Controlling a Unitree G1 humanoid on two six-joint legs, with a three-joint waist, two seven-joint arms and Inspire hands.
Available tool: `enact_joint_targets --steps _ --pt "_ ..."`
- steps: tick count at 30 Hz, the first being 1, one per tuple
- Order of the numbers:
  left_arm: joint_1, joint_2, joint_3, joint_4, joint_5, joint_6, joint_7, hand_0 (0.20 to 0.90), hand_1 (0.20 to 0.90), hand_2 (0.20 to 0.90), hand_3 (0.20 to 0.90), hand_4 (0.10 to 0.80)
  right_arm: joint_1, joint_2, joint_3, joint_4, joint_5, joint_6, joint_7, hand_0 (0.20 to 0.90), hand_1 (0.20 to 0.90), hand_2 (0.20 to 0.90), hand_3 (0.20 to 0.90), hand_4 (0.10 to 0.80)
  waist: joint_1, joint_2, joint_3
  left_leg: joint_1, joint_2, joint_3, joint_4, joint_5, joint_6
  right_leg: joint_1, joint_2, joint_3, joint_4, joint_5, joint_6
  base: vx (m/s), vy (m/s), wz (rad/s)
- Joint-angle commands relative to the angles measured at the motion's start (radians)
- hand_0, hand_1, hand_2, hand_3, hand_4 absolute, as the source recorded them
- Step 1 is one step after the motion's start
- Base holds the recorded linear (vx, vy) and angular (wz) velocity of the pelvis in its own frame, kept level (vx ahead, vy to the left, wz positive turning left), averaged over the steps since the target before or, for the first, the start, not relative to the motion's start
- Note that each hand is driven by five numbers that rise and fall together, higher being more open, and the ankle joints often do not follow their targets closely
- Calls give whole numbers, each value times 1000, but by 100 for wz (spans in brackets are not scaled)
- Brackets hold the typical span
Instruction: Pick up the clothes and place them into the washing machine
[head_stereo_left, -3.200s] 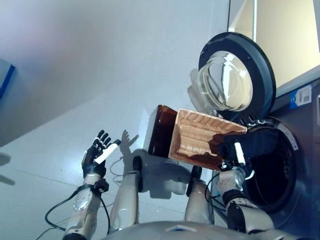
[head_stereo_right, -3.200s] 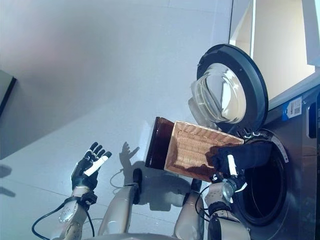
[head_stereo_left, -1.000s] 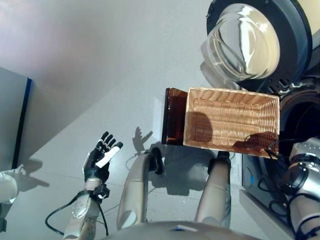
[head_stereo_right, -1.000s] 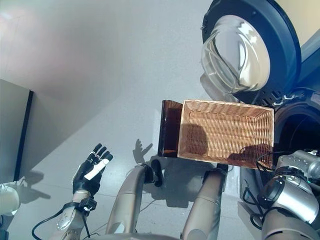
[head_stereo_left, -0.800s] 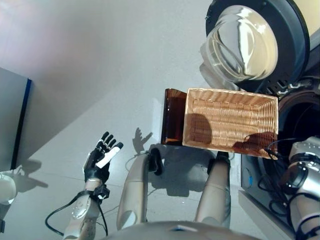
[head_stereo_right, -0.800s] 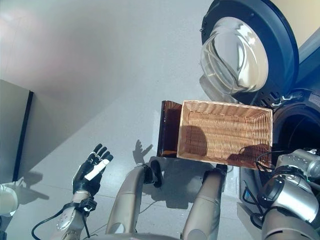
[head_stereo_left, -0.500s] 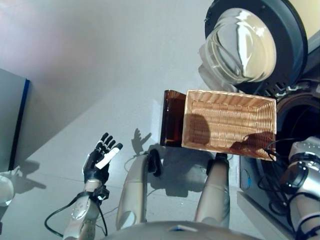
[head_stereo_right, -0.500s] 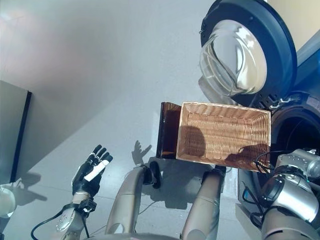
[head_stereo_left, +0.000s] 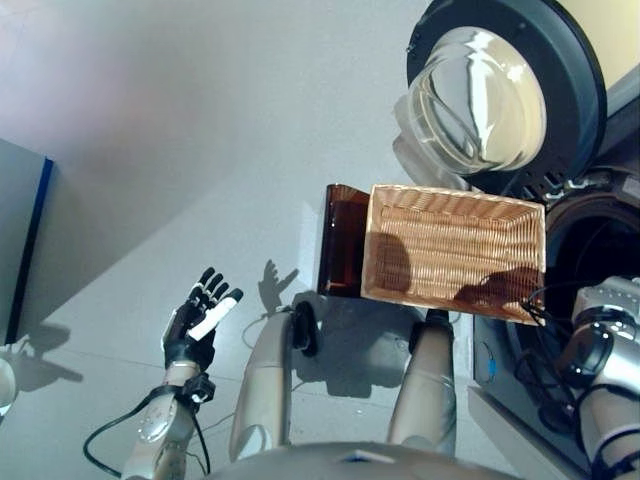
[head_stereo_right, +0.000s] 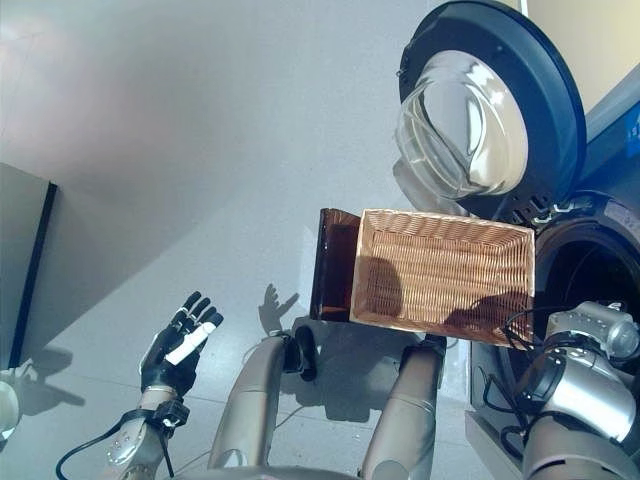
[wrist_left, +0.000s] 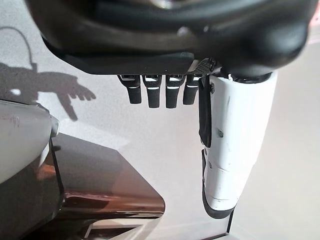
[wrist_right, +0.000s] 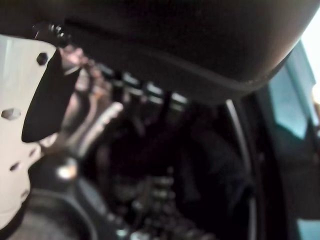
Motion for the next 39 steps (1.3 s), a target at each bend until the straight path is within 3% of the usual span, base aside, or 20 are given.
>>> enact_joint_targets --steps 1,11,17,23,29,34,39 --pt "-5 56 72 -92 -5 -83 -15 900 900 900 900 800 34 -3 70 32 -88 -17 20 900 900 900 900 800 19 -18 -42 77 39 -75 -196 111 -108 69 15 -35 -80 73 -81 0 0 0" --pt "-24 33 90 -58 -2 -90 -23 900 900 900 900 800 82 195 87 -9 -104 -16 52 900 900 900 900 800 23 -63 -47 180 -1 -68 -378 187 -107 220 -3 -86 -316 181 -57 15 -7 3" --pt "-34 -3 108 15 24 -87 -11 900 900 900 900 800 150 290 119 -27 -147 7 78 900 900 900 900 800 24 -101 -73 301 -5 -72 -515 246 -112 367 -5 -128 -483 248 -43 91 -34 4" --pt "-66 -55 114 140 106 -78 19 900 900 900 900 800 265 410 211 -54 -251 52 111 900 900 900 900 800 9 -138 -83 492 8 -57 -676 294 -117 555 2 -172 -659 316 -28 127 -21 -4" --pt "-109 -108 131 247 165 -72 28 900 900 900 900 800 378 492 335 -68 -405 131 185 900 900 900 900 800 -4 -162 -112 614 31 -44 -757 319 -128 655 16 -201 -712 331 -23 115 -8 -8" --pt "-117 -128 151 273 187 -74 28 900 900 900 900 800 434 520 376 -81 -440 156 249 900 900 900 900 800 -12 -173 -145 694 42 -34 -810 332 -134 711 30 -211 -731 323 -23 105 -8 -6" --pt "-111 -140 171 312 242 -67 23 900 900 900 900 800 487 496 491 -146 -664 204 276 900 900 900 900 800 -12 -182 -189 790 58 -16 -888 352 -136 770 55 -217 -747 308 -22 101 -18 -7"
